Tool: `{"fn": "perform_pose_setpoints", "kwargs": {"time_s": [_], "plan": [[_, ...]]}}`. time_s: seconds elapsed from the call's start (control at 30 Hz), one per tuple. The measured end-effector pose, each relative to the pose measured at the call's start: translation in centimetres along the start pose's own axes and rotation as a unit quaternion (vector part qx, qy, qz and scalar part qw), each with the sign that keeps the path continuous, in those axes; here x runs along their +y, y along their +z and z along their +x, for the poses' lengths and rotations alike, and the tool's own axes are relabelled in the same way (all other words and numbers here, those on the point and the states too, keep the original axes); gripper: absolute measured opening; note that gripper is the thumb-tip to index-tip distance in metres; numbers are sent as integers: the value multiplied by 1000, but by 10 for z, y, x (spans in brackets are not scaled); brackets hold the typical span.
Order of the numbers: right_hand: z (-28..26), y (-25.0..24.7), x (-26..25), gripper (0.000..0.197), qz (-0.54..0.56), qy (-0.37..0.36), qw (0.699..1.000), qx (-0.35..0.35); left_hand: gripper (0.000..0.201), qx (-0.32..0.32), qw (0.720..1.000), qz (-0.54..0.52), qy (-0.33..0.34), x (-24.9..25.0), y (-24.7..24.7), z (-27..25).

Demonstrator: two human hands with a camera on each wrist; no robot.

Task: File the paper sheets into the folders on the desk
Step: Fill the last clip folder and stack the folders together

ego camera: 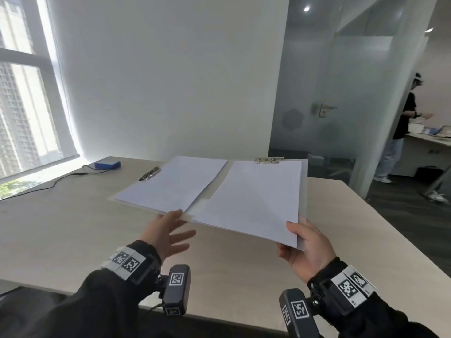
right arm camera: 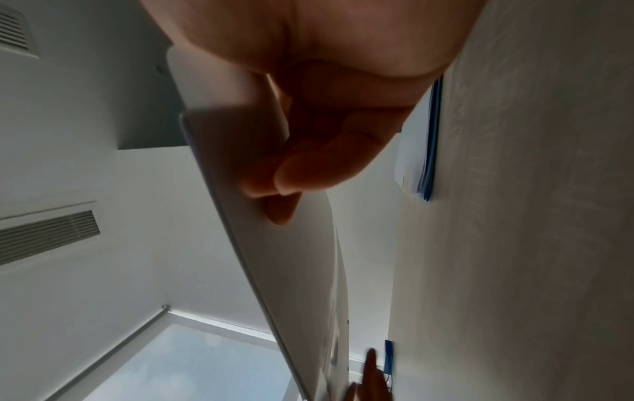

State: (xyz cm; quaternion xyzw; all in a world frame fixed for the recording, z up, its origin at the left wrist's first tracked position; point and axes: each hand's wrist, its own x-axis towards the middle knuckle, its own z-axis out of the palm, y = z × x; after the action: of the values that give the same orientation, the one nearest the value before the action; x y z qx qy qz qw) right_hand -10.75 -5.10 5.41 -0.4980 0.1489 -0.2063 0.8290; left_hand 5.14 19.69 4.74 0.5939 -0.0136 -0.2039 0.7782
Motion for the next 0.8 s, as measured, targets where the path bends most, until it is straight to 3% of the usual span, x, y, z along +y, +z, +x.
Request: {"fn": "perform_pose_setpoints", "kwargs": {"time_s": [0.1, 0.23, 0.3, 0.37, 0.4, 0.5, 0.6, 0.7, 0.8], "plan": [[-1, 1, 4, 26, -24, 8, 1000, -13, 16, 10, 997, -11, 70, 5, 2, 4], [7, 2, 11, 21, -27, 40, 999, 8, 50, -37, 984, 81, 155, 8, 10, 2], [12, 5, 14, 23, -39, 38, 998, 16, 61, -112, 975, 103, 163, 7, 16, 1], [13, 8, 14, 22, -49, 31, 998, 15, 61, -173, 974, 79, 125, 4, 22, 2], [13, 10, 13, 22, -55, 26, 998, 13, 59, -172, 978, 56, 100, 2, 24, 5], [12, 10, 11, 20, -74, 16, 997, 14, 52, -96, 992, 62, 61, -10, 28, 20], [12, 3, 11, 21, -74, 28, 997, 21, 71, -52, 993, 108, 16, -20, 29, 37], [15, -5, 10, 17, -73, 30, 997, -3, 33, -70, 986, 136, -69, -26, 32, 43], [23, -15, 10, 22, -96, 35, 995, -20, 15, -72, 981, 130, -123, -37, 39, 50]]}}
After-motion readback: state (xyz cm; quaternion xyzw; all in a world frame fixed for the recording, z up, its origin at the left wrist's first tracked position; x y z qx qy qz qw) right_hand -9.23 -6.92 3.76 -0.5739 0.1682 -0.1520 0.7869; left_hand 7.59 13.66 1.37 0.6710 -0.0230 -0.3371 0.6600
